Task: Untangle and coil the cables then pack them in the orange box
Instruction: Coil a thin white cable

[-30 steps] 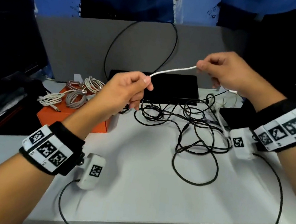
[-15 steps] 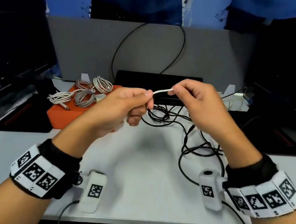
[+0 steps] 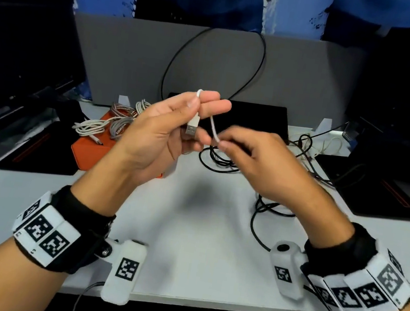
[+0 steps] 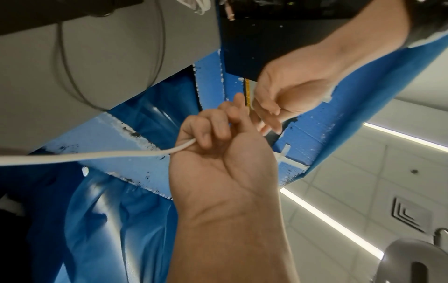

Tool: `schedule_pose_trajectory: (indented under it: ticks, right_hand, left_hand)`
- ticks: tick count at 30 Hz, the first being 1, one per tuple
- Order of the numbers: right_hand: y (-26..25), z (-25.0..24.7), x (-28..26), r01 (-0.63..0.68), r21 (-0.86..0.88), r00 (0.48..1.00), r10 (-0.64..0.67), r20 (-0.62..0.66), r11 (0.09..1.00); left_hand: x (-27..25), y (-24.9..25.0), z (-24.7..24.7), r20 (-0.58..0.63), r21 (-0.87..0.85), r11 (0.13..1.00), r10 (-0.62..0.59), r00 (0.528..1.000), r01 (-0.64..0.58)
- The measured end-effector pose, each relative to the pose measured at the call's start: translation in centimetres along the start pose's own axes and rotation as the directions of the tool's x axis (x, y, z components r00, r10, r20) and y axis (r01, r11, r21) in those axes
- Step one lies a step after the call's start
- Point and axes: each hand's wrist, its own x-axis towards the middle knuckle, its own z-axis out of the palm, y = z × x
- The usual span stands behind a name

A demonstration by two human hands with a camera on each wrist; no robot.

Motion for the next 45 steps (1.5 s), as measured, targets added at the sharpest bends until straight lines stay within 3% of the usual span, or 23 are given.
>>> schedule_pose_trajectory:
  ticks: [2,5,7,9,14,17,20,25,28,31,35,45]
  right_hand:
    - [-0.9,0.2,-0.4,0.035,-0.039,0.992,-0.030,0.119,0.999]
    - [-1.7,-0.5,-0.9,0.052,-0.060,0.976,-0.038,0.216,0.997]
    - [-2.0,-1.5,-1.1,0.050,-0.008,0.983,-0.048,0.177,0.999]
    - [-2.3,-2.5,-1.2,0.052,0.050,0.992,-0.057,0.116,0.997]
    - [-2.2,-2.6,-1.2,0.076,0.011,0.991,-0.077,0.112,0.997]
    - [-1.9,-2.2,-1.0,0.101,-0.041,0.988,-0.095,0.123,0.994]
    - [-2.0,-2.2,-1.0,0.118,-0.032,0.993,-0.118,0.020,0.992]
    - [-2.4,-1.1,-0.9,0.070,0.087,0.989,-0.058,-0.137,0.994]
    - [-2.3,-0.9,-0.9,0.014,0.135,0.997,-0.004,-0.073,0.991]
    - [-2.2,-1.3,-0.7,0.046,0.136,0.999,-0.047,0.006,0.990]
    - [-1.6,-1.6,-0.6,0.016,0.107,1.000,-0.015,-0.014,0.994]
    - [-1.0,-2.1,-0.3,0.110,0.014,0.989,-0.109,-0.096,0.994]
  left_hand:
    - [-0.1,-0.3,0.4,-0.056,0.216,0.976,0.051,0.997,-0.038]
    - [-0.3,-0.1,0.6,-0.031,0.529,0.842,0.145,0.989,-0.107]
    - [-0.4,0.2,0.3,0.044,0.658,0.740,0.149,0.988,-0.141]
    - [-0.5,0.4,0.0,0.108,0.708,0.693,0.083,0.991,-0.135]
    - [-0.5,1.0,-0.4,0.102,0.610,0.791,-0.027,0.994,-0.041]
    - [-0.7,1.1,-0.4,0.170,0.640,0.766,-0.060,0.984,-0.063]
    - [-0.8,1.3,-0.3,0.256,0.644,0.758,-0.087,0.963,-0.103]
    - [-0.6,1.7,-1.2,0.295,0.527,0.846,-0.087,0.951,-0.086]
    - [-0.6,1.5,-1.4,0.303,0.493,0.869,-0.128,0.944,-0.041]
    - [-0.7,1.2,-1.3,0.287,0.373,0.927,-0.162,0.944,0.046]
    - [-0.8,0.6,-0.7,0.265,0.313,0.941,-0.220,0.939,0.132]
    - [-0.5,-0.1,-0.5,0.236,0.349,0.935,-0.155,0.959,0.065]
